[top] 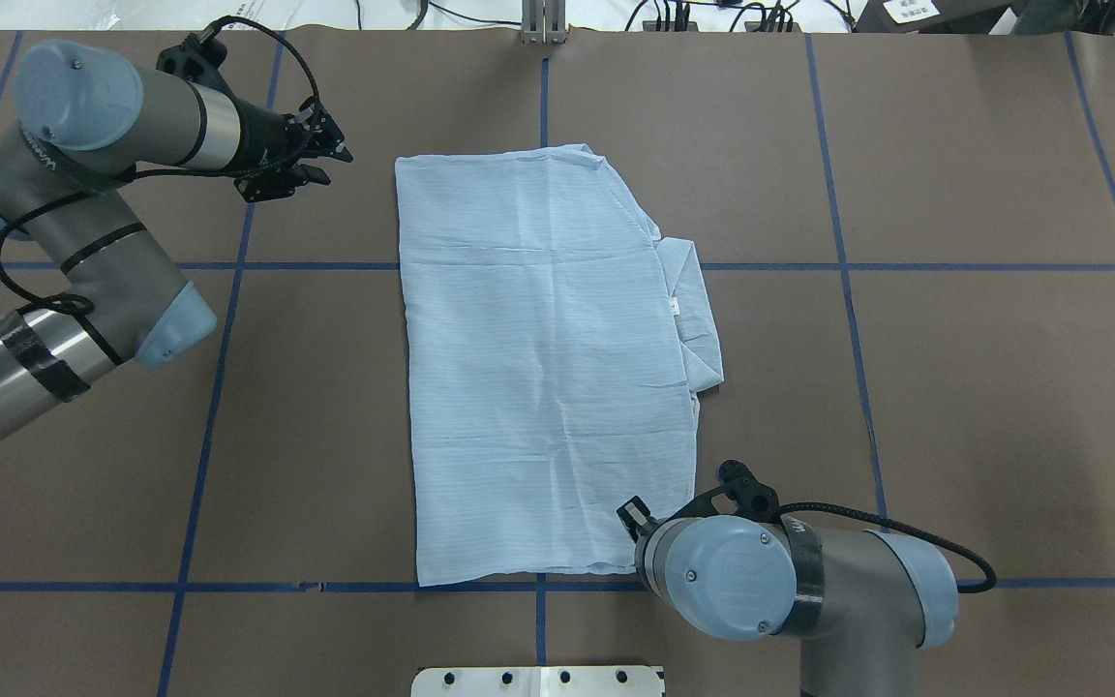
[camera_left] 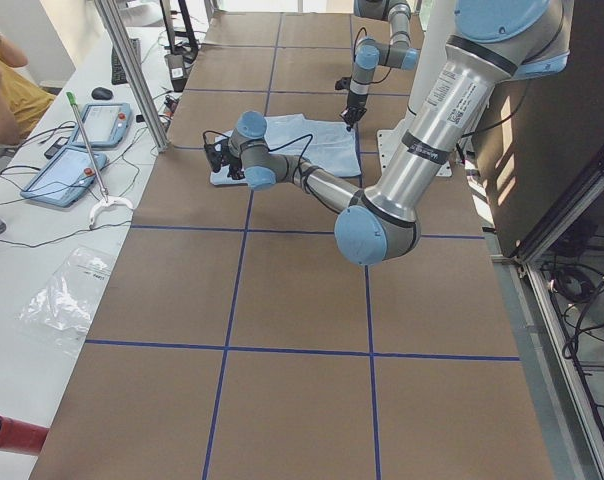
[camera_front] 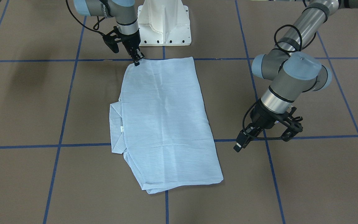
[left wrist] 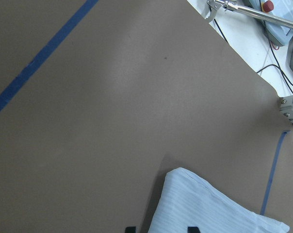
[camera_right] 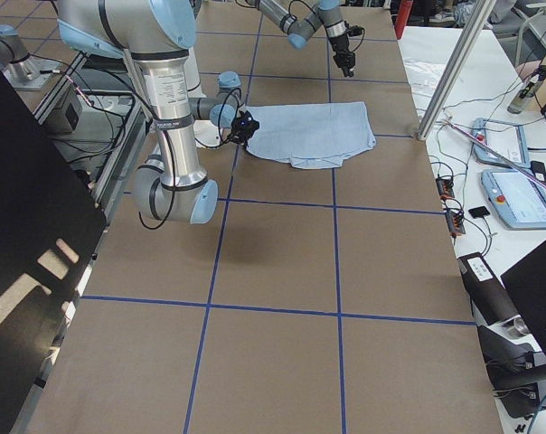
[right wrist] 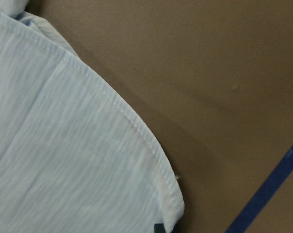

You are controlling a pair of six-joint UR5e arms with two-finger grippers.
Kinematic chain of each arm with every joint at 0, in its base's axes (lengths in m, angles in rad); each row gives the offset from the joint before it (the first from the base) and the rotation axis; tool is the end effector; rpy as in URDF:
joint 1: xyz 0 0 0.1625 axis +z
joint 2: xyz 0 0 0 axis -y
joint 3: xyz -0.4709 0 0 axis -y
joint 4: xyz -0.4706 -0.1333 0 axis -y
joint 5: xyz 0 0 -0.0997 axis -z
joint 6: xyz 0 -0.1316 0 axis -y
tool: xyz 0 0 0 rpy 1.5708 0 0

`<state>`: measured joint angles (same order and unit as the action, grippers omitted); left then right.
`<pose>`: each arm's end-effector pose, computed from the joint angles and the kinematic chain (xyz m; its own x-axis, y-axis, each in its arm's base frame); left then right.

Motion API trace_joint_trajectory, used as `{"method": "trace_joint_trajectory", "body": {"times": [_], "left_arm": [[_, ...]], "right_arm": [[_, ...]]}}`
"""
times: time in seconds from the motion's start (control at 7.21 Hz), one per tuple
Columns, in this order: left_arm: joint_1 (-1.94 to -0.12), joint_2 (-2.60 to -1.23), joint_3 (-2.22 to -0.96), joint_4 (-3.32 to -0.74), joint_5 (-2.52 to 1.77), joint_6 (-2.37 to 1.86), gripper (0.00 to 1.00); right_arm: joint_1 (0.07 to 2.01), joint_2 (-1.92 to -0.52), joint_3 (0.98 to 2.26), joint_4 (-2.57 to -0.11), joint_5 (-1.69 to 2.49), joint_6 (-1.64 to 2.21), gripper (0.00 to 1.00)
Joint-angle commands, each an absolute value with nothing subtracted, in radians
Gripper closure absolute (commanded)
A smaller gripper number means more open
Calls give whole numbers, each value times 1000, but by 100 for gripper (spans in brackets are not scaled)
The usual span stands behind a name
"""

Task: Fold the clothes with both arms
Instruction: 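Bring the left gripper down to the other near corner of the shirt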

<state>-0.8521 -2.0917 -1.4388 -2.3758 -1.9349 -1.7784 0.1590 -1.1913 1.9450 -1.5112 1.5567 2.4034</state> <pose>0.4754 -0.6747 0.3451 0.1371 -0.4492 -0.8828 0.5248 0.7888 -0.3199 -0.6517 -0.2414 0.2958 0.3320 0.8023 0.4961 -0.6152 0.5828 -0.5309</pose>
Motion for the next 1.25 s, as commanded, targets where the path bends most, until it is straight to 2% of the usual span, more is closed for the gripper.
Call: {"method": "trace_joint_trajectory", "body": {"times": [0.0,0.28,0.69,1.11], "left_arm": [[-722,-1946,-1678,-2339,-1909,-1953,54],[-478,-1852,-1884,-2169,-1722,-2075,53],[-248,-1833,-1908,-2099,-1591,-2224,50],[-207,-1835,-1922,-2051,-1591,-2241,46]], "right_arm": [[160,-1192,1965,-1543,1559,2402,100],[158,-1192,1968,-1545,1559,2401,100],[160,-1190,1970,-1545,1559,2396,100],[160,-1187,1971,-1545,1559,2396,100]]}}
